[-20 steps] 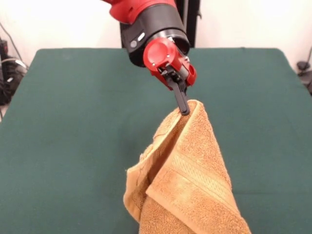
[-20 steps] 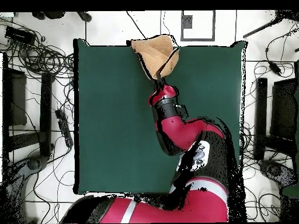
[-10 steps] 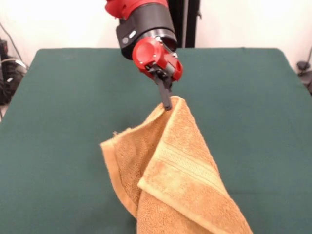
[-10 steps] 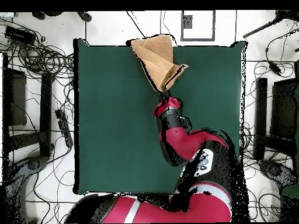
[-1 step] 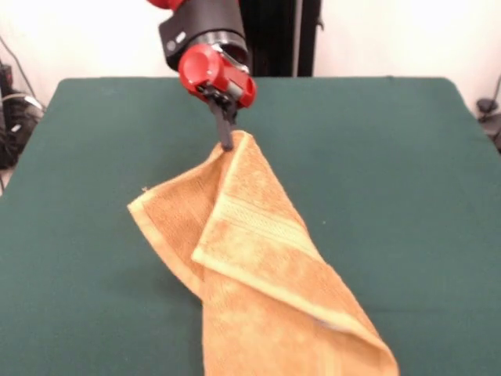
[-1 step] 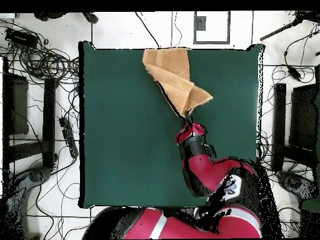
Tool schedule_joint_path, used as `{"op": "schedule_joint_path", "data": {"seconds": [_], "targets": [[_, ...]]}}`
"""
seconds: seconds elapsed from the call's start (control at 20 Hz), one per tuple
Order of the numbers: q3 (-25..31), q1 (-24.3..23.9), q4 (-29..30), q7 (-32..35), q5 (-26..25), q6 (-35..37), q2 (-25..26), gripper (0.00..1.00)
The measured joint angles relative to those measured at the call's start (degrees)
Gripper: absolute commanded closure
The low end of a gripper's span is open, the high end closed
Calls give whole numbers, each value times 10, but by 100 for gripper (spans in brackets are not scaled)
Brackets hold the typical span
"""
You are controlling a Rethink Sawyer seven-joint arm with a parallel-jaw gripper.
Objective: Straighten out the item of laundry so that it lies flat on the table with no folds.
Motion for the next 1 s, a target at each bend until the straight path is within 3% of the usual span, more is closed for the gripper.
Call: {"op": "schedule_joint_path", "data": {"seconds": [0.5, 1.0], "targets": [[-52, -63, 88, 0, -54, -101, -5, 100], [-66, -120, 150, 0, -95, -193, -5, 100]]}}
